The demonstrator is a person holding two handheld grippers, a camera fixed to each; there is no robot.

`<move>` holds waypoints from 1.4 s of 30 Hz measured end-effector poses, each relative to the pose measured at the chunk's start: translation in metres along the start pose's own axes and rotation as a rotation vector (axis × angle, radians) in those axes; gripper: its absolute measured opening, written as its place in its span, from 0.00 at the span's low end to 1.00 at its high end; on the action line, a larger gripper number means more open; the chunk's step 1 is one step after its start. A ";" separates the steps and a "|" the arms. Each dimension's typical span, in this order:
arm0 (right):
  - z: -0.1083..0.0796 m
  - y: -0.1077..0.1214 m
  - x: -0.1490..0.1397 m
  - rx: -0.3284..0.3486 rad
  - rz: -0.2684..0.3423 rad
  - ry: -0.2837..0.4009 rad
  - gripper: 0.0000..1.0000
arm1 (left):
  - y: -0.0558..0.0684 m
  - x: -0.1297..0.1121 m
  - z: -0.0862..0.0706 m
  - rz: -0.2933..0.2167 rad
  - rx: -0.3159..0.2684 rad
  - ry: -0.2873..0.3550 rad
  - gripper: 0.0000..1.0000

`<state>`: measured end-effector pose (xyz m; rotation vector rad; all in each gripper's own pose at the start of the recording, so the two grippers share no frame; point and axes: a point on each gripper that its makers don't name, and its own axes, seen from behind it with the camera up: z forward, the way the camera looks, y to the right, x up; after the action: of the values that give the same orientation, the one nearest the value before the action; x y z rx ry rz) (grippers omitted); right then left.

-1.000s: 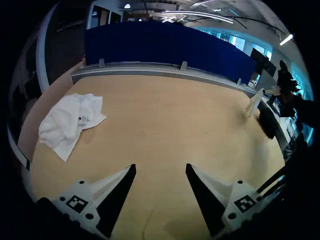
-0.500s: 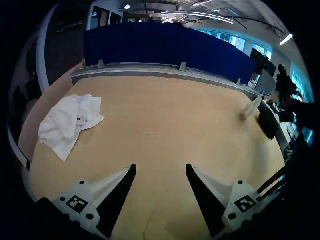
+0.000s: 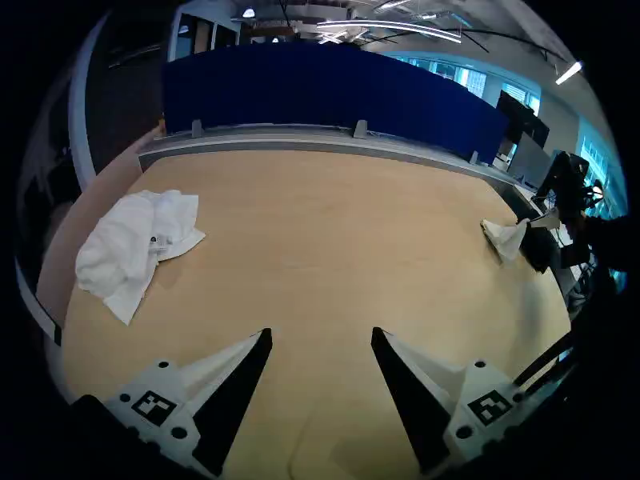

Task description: Fold towel

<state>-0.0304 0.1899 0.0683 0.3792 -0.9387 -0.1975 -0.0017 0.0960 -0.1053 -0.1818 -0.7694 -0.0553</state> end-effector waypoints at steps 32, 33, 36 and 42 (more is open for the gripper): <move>0.001 0.023 -0.110 -0.179 0.209 -0.091 0.26 | 0.006 -0.002 -0.002 0.030 -0.004 -0.005 0.92; 0.000 0.022 -0.109 -0.178 0.207 -0.088 0.28 | 0.007 -0.002 -0.002 0.030 -0.005 -0.005 0.92; -0.005 0.018 -0.105 -0.172 0.195 -0.073 0.36 | 0.008 -0.001 -0.002 0.031 -0.007 -0.004 0.92; -0.012 0.003 -0.081 -0.153 0.157 -0.002 0.90 | 0.011 0.003 -0.002 0.032 -0.012 -0.001 0.92</move>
<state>-0.0678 0.2218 0.0028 0.1634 -0.9448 -0.1249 0.0032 0.1065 -0.1062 -0.2052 -0.7674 -0.0291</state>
